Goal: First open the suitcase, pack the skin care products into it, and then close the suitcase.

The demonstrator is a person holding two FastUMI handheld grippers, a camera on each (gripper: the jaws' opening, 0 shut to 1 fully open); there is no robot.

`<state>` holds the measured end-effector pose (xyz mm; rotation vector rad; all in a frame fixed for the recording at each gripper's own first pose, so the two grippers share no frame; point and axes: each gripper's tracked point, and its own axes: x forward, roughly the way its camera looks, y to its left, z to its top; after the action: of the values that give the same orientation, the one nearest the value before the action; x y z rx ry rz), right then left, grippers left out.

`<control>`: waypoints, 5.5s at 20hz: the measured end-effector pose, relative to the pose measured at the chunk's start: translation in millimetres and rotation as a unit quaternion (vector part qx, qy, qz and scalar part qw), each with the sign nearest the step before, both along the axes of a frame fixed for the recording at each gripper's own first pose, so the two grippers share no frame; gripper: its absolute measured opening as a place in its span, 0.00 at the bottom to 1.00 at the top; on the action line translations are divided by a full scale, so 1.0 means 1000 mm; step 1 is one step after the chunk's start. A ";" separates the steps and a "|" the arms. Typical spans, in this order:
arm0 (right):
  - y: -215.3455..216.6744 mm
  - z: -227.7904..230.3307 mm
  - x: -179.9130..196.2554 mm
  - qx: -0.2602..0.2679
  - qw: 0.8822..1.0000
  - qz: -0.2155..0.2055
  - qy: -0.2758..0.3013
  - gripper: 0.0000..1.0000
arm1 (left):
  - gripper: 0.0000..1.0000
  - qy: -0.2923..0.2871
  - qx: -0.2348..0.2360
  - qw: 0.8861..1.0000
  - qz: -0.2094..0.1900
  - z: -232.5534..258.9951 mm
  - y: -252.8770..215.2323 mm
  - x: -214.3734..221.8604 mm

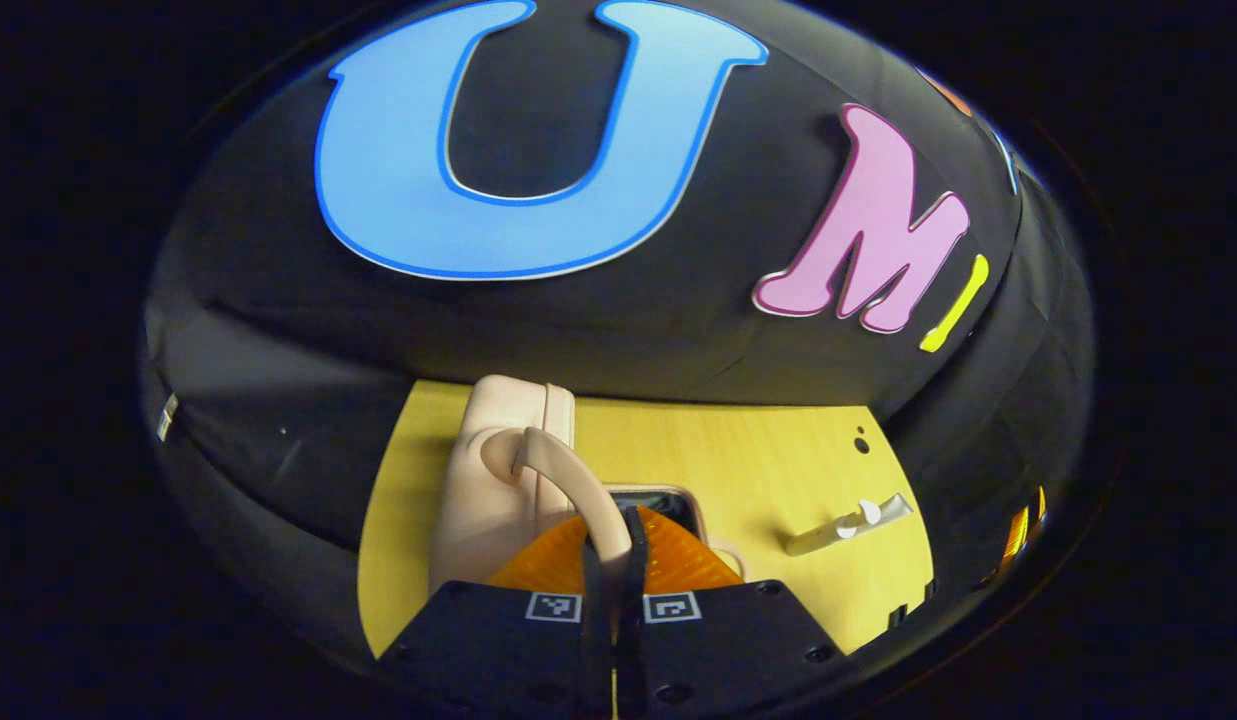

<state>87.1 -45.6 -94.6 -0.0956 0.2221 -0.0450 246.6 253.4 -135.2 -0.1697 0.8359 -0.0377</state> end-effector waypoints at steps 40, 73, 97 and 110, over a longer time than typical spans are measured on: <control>0.109 -0.007 -0.078 -0.002 0.998 0.038 0.046 0.97 | 0.95 0.130 0.064 0.989 0.025 -0.044 0.193 -0.095; -0.117 -0.197 0.052 0.007 0.999 -0.018 0.049 0.97 | 0.97 -0.233 0.092 0.964 -0.089 -0.185 -0.393 0.059; 0.002 -0.358 0.083 0.090 0.983 0.049 0.151 0.97 | 0.55 -0.242 0.056 0.966 -0.066 -0.149 -0.351 0.050; 0.023 -0.356 0.119 0.086 0.987 0.081 0.110 0.35 | 0.58 -0.257 0.069 0.963 -0.035 -0.075 -0.310 0.004</control>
<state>206.2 -22.4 -450.4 0.0540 0.4369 0.1463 250.3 -56.1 -209.9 0.0057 0.3221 -0.0855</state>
